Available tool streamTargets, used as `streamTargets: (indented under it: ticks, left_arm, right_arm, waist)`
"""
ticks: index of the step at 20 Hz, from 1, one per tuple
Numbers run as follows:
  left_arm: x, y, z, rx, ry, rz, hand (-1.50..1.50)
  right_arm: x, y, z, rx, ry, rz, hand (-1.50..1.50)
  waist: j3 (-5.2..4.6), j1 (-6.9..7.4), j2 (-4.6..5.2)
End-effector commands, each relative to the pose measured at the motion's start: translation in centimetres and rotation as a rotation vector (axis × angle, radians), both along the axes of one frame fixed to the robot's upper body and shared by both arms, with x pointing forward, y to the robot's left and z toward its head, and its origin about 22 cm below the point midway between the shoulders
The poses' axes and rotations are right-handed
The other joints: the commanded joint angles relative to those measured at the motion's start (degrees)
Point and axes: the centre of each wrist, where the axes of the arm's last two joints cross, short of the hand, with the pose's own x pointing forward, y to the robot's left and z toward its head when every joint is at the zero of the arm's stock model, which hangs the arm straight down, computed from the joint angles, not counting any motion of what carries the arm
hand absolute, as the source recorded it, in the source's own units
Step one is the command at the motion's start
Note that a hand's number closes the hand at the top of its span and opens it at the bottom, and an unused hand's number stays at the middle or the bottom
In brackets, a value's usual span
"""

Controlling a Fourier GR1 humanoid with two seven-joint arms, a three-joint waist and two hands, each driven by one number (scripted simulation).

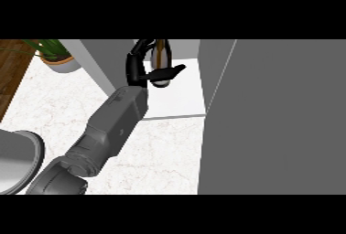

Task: Pick up the wine, place it into the cabinet and close the cabinet

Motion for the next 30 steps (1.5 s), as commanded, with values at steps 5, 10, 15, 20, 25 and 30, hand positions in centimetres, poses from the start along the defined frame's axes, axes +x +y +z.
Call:
streamTargets:
  ticks: [5, 10, 15, 20, 25, 30]
  left_arm:
    - [-0.6, 2.0, -1.8, 0.102, 0.024, 0.034, -1.5]
    - [-0.6, 2.8, -2.0, 0.107, 0.027, 0.059, -1.5]
    - [-1.1, 2.0, -2.6, 0.053, -0.011, 0.059, -1.5]
    - [-1.2, 2.8, -3.0, 0.037, -0.012, 0.032, -1.5]
    - [-0.9, 3.7, -2.6, 0.027, -0.04, -0.008, -1.5]
    - [-1.6, 1.4, -3.2, 0.017, -0.047, -0.075, -1.5]
  right_arm:
    - [-0.5, -1.1, 0.1, 0.015, -0.005, 0.038, -1.5]
    - [-0.6, 0.0, -0.3, 0.023, 0.002, 0.014, -1.5]
    - [-1.1, -0.9, 0.3, 0.014, -0.026, 0.036, -1.5]
    - [0.0, -0.1, 0.2, 0.013, 0.004, 0.029, -1.5]
    - [-0.6, 0.3, 0.5, 0.025, -0.017, 0.038, -1.5]
    - [-1.0, -0.1, 0.6, 0.025, -0.008, 0.046, -1.5]
  waist:
    - [-0.12, -0.06, 0.41]
    - [-0.17, -0.17, 0.44]
    - [-0.16, -0.58, 0.51]
    - [-0.2, -0.14, 0.57]
    - [-0.21, 0.0, 0.44]
    - [-0.2, -0.27, 0.28]
